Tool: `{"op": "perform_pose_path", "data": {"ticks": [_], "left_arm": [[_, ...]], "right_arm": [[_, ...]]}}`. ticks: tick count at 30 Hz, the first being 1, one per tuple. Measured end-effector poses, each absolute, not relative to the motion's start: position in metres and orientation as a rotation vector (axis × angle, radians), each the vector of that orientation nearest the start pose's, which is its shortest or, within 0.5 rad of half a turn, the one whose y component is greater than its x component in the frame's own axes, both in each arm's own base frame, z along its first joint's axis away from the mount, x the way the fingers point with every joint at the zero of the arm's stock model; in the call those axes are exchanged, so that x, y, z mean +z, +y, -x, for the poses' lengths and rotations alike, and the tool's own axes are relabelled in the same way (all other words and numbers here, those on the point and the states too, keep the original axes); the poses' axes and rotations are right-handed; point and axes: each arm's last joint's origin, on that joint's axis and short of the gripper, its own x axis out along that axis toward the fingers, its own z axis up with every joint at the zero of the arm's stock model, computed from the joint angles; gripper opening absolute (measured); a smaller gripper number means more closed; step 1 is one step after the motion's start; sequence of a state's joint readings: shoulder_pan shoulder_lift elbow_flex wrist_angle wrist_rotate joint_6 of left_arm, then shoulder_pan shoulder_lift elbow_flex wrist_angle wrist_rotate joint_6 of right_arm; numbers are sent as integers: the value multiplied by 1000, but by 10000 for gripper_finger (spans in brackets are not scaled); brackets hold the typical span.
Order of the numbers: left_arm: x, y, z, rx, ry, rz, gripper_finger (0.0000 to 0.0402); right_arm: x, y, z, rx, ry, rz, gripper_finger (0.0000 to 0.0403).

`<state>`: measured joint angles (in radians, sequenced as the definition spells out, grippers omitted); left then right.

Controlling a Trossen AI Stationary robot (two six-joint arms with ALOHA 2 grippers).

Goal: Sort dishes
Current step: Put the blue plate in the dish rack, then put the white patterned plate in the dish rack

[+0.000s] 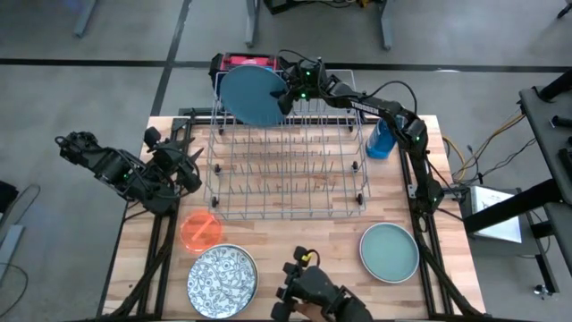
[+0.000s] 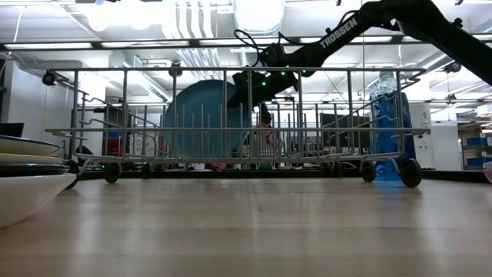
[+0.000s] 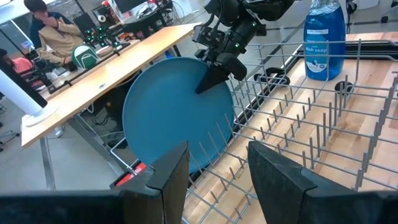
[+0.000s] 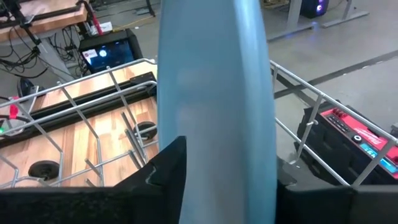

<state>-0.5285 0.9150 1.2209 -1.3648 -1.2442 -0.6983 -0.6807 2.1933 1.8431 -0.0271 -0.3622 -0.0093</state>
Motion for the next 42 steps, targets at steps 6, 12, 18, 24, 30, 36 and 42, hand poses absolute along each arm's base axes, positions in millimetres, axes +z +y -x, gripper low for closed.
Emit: {"op": "perform_pose_path", "data": {"ticks": [6,12,18,24,30,36,42], "left_arm": [[376,-33,-111,813,410,-183,155],[376,-33,-111,812,410,-183,155],[376,-33,-111,813,407,-175,155],[376,-33,-111,803,416,-163,155],[376,-34,-111,797,420,-155,155],[376,-34,-111,797,421,-156,155],[376,-34,-111,790,427,-151,155]], "right_arm": [[258,-312,-401,-309,371,-181,156],[260,-310,-397,-342,430,-153,185],[264,-307,-394,-342,452,-158,206],[273,-304,-390,-341,452,-149,226],[280,-301,-385,-340,473,-159,239],[283,-300,-379,-413,530,-127,245],[291,-297,-371,-482,591,-84,243]]}}
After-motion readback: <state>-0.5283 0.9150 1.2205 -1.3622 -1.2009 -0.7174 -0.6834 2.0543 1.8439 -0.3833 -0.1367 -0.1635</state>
